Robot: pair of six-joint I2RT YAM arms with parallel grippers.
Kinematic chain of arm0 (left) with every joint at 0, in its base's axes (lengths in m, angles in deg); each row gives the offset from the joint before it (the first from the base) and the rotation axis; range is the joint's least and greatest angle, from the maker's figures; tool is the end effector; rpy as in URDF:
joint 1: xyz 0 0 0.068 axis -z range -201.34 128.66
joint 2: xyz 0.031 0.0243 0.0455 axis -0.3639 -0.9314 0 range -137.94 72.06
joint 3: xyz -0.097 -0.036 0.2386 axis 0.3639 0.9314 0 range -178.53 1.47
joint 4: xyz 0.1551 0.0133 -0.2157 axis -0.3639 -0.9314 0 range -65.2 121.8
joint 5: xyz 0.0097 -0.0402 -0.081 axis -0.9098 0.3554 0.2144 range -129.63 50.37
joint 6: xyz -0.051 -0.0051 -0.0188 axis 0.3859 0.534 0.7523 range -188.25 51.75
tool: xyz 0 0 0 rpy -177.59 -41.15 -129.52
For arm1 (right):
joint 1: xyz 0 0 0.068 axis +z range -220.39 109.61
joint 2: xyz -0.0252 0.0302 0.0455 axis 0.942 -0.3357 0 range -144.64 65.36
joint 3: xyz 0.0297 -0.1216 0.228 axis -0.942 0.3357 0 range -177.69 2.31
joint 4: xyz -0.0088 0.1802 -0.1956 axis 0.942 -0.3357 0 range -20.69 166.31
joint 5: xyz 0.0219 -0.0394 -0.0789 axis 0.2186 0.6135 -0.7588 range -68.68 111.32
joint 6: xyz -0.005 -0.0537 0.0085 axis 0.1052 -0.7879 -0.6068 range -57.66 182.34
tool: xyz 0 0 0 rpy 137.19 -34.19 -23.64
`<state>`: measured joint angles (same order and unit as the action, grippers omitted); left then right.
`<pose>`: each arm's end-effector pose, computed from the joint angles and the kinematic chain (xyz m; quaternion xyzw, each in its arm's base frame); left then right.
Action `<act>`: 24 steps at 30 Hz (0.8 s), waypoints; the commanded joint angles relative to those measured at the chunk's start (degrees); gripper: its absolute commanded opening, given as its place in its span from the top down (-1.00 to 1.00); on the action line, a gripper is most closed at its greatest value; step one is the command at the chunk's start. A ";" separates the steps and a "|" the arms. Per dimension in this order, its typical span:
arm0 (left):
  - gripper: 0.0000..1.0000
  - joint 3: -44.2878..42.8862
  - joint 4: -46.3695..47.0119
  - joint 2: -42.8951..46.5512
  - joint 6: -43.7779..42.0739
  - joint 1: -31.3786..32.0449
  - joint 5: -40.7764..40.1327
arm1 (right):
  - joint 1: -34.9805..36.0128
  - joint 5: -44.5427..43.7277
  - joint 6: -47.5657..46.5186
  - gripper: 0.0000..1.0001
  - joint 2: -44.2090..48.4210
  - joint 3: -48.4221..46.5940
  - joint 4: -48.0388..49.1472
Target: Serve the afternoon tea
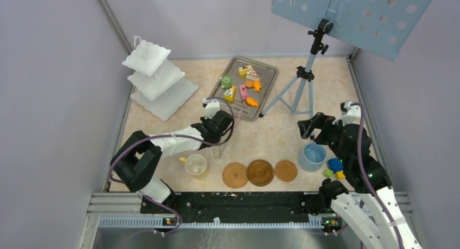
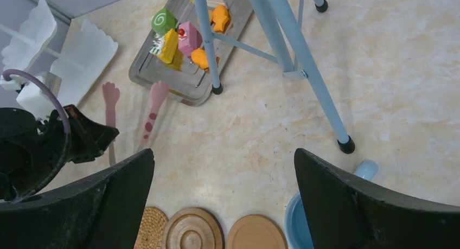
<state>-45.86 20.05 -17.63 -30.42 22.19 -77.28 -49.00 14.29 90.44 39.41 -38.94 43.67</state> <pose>0.2358 -0.1932 0.1568 -0.0546 0.9043 0.0427 0.4213 0.1180 0.0414 0.3142 0.0834 0.8006 0.2026 0.5578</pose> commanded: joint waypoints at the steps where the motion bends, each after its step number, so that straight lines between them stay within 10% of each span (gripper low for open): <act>1: 1.00 1.68 5.87 4.69 -0.70 -0.37 -0.03 | 0.60 -0.49 -0.75 -0.97 0.17 -0.57 0.94; 18: 1.00 -7.05 16.93 -9.43 -17.12 -5.10 11.51 | 0.63 -0.66 -0.59 -0.97 0.11 0.64 2.24; 24: 0.65 -8.32 13.61 -9.60 -13.09 -5.10 11.00 | 0.59 -0.49 -0.70 -0.97 -0.20 0.74 2.38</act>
<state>-51.52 32.88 -27.23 -45.72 17.31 -66.04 -49.00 14.27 90.44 39.41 -38.15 43.84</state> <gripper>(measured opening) 0.114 0.985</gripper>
